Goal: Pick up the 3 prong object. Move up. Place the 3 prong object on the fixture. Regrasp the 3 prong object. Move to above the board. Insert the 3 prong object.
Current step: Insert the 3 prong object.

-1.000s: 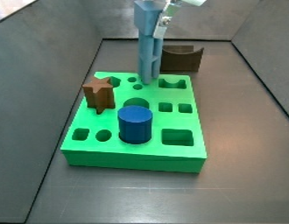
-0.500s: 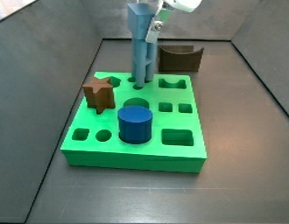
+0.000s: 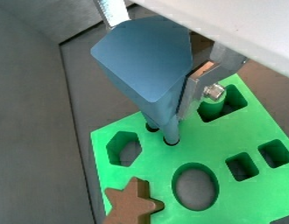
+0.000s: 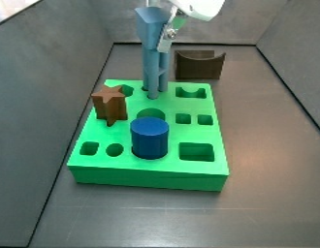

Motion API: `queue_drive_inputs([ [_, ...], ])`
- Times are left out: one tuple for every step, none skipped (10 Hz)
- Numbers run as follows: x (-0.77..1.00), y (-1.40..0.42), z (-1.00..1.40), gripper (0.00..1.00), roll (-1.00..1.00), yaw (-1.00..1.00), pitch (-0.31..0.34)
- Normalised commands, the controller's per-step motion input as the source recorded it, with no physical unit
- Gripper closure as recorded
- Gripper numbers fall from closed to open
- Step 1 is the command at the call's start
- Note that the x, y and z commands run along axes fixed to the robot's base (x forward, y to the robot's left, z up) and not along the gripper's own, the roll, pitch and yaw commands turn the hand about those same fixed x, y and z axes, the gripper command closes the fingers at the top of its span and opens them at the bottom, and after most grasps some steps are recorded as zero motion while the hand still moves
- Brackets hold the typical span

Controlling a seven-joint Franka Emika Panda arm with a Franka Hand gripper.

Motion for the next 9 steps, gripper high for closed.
queue_drive_inputs([
  [-0.05,0.00,-0.01,1.00,0.00,0.38,-0.029],
  [-0.20,0.00,-0.23,1.00,0.04,0.54,-0.040],
  [-0.17,0.00,-0.17,1.00,0.00,0.52,-0.056],
  [0.00,0.00,0.00,1.00,0.00,0.01,0.000],
  [0.00,0.00,-0.27,1.00,-0.04,0.00,-0.063],
  [0.12,0.16,-0.21,1.00,-0.46,0.00,-0.063],
  [0.33,0.33,0.00,1.00,-0.50,-0.10,-0.004],
  [0.37,0.41,-0.07,1.00,-0.50,-0.07,0.000],
  [0.36,0.55,-0.28,1.00,-0.45,-0.05,0.006],
])
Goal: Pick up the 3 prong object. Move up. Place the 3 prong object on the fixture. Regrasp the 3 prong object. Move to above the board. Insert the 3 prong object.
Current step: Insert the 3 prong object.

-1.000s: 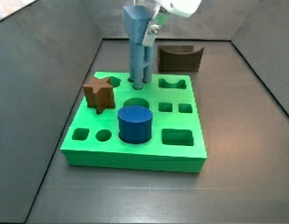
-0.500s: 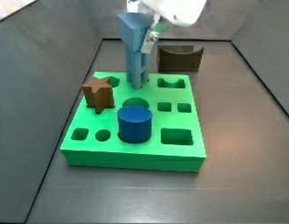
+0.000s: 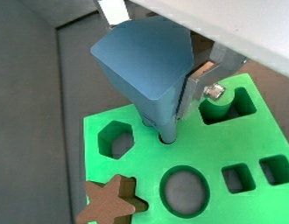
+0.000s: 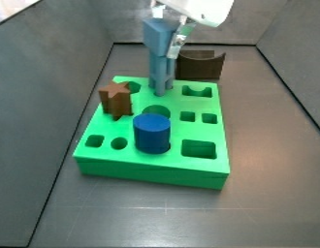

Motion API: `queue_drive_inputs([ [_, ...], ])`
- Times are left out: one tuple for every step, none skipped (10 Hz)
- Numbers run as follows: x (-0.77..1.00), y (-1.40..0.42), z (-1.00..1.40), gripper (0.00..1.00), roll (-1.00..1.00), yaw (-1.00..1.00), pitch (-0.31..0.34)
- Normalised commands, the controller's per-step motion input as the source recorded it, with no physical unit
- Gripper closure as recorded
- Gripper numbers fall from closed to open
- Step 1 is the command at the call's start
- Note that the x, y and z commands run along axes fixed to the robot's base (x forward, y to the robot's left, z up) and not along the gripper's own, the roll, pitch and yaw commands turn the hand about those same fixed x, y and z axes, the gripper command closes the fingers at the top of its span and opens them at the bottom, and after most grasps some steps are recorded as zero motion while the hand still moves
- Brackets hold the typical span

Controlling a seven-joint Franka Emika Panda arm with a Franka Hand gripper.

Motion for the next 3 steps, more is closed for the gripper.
queue_drive_inputs([
  [0.42,0.48,-0.65,1.00,-0.26,0.00,0.041],
  [0.00,0.00,0.00,1.00,0.00,0.00,0.011],
  [0.00,0.00,0.00,1.00,0.00,0.00,0.000],
])
